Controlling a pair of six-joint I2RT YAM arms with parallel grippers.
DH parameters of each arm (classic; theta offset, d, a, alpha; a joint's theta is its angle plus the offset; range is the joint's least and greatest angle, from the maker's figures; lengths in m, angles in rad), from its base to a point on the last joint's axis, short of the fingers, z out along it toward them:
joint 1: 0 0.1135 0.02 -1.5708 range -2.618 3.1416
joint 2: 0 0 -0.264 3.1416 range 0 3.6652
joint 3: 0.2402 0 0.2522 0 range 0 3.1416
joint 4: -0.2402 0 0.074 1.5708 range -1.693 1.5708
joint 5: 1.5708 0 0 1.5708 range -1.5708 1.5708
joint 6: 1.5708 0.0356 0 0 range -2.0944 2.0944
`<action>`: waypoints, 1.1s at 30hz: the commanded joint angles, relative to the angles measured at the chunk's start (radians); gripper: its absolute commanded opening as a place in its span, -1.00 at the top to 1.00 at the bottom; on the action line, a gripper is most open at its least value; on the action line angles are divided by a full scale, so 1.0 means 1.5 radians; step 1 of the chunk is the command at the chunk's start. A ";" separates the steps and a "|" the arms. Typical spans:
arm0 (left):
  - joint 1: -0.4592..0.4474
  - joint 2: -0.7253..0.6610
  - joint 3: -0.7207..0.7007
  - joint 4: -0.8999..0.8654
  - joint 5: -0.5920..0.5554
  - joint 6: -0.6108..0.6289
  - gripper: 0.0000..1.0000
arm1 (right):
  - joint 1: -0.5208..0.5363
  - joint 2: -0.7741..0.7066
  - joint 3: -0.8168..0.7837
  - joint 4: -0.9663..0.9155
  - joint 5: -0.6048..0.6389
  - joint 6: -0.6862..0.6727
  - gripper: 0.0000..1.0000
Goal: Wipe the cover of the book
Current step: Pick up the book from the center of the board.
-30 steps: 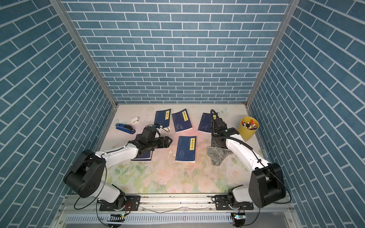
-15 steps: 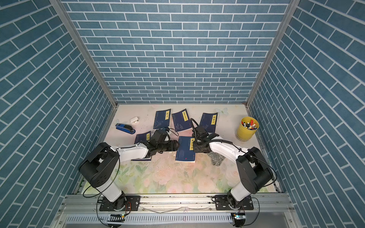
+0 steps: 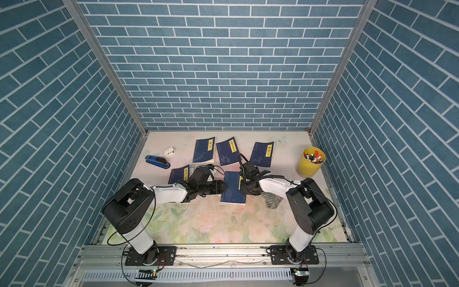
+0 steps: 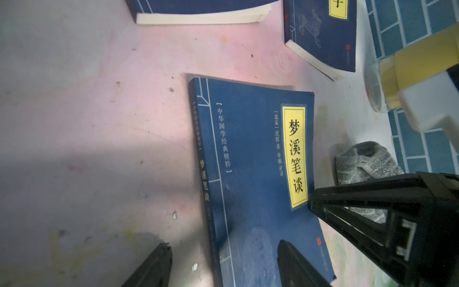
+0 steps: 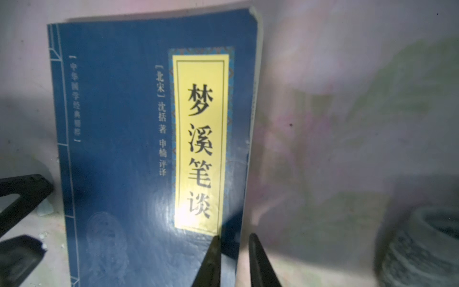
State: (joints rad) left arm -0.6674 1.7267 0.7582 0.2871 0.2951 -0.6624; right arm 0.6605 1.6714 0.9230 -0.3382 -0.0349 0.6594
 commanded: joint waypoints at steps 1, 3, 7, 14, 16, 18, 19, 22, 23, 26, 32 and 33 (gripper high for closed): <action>-0.004 0.026 -0.006 0.014 0.033 -0.003 -0.42 | 0.006 0.025 -0.030 -0.013 -0.007 0.033 0.65; -0.004 0.036 -0.003 0.027 0.047 -0.008 -0.40 | 0.006 0.031 -0.033 -0.009 -0.009 0.033 0.68; -0.004 0.049 -0.003 0.078 0.087 -0.025 -0.39 | 0.007 0.038 -0.040 0.000 -0.019 0.035 0.71; -0.003 0.029 -0.008 0.139 0.130 -0.061 -0.23 | 0.010 0.043 -0.050 0.017 -0.030 0.038 0.72; -0.002 0.018 -0.009 0.142 0.130 -0.065 -0.09 | 0.011 0.045 -0.053 0.023 -0.033 0.039 0.72; 0.000 0.009 -0.009 0.151 0.136 -0.071 0.06 | 0.011 0.047 -0.054 0.029 -0.033 0.040 0.72; 0.001 0.009 -0.010 0.161 0.143 -0.078 0.13 | 0.012 0.049 -0.054 0.033 -0.032 0.039 0.72; 0.004 0.012 -0.013 0.195 0.163 -0.100 0.18 | 0.012 0.053 -0.053 0.038 -0.033 0.039 0.72; 0.005 0.011 -0.014 0.201 0.166 -0.104 0.18 | 0.012 0.053 -0.053 0.039 -0.033 0.038 0.72; 0.005 0.006 -0.015 0.203 0.162 -0.110 0.23 | 0.012 0.050 -0.053 0.040 -0.033 0.037 0.72; 0.007 -0.004 -0.019 0.201 0.159 -0.114 0.28 | 0.012 0.053 -0.054 0.044 -0.033 0.036 0.72; 0.007 -0.004 -0.019 0.204 0.160 -0.116 0.28 | 0.012 0.053 -0.054 0.046 -0.033 0.036 0.72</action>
State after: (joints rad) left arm -0.6346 1.7462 0.7349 0.5156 0.4553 -0.8272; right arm 0.6601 1.6691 0.8951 -0.2653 -0.0471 0.6853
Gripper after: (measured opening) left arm 0.363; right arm 0.143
